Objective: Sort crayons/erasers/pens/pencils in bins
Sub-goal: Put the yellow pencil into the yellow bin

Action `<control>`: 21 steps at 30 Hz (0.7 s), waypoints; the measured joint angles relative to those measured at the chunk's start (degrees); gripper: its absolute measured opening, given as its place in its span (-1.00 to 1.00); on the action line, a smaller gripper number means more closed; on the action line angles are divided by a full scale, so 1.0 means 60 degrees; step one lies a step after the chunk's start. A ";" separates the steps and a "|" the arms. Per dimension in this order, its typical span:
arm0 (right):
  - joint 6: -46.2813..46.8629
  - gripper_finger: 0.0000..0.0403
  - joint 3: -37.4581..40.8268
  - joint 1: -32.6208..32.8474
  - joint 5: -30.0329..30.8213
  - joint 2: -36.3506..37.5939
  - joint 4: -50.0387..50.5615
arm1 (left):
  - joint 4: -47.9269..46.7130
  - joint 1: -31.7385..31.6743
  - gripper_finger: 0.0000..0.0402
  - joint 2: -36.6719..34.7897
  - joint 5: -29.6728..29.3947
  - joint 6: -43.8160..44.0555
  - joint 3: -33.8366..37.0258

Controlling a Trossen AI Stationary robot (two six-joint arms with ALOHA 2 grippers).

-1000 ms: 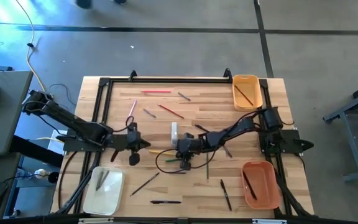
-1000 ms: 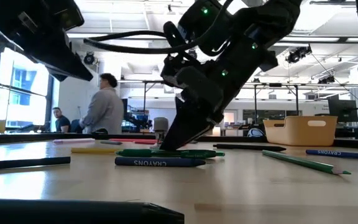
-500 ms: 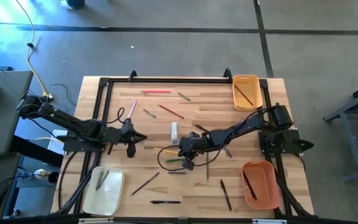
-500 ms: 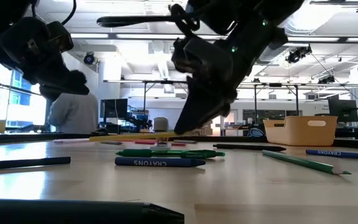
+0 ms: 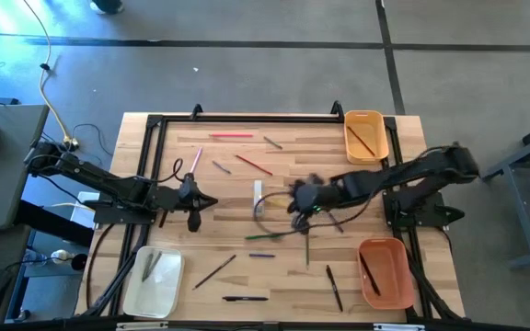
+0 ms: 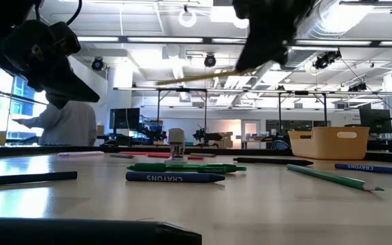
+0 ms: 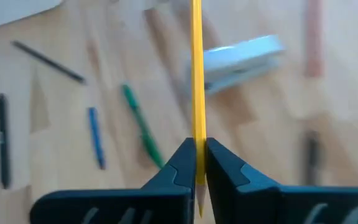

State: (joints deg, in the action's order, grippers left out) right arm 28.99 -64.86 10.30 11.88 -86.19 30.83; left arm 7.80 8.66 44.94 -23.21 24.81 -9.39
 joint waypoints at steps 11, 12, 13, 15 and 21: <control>0.3524 -0.96 0.0004 -0.2332 0.3246 0.2609 0.7390 | 0.0035 -0.0323 -1.00 0.0002 0.0260 -0.0246 0.0000; 0.3582 -0.96 0.0004 -0.2710 0.3367 0.2685 0.7762 | 0.0035 -0.0324 -1.00 0.0002 0.0258 -0.0254 0.0000; 0.3570 -0.96 0.0004 -0.3112 0.3455 0.2740 0.8089 | 0.0035 -0.0323 -1.00 0.0002 0.0257 -0.0279 0.0000; 0.3137 -0.96 0.0007 -0.3943 0.3510 0.2764 0.8393 | 0.0045 -0.0323 -1.00 0.0002 0.0257 -0.0279 0.0000; 0.0763 -0.96 0.0007 -0.5989 0.3222 0.2757 0.7758 | 0.0045 -0.0315 -1.00 0.0002 0.0312 -0.0271 0.0000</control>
State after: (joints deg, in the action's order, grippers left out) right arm 33.57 -64.82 -25.63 31.22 -69.65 77.38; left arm 8.07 6.76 44.95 -21.34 23.18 -9.39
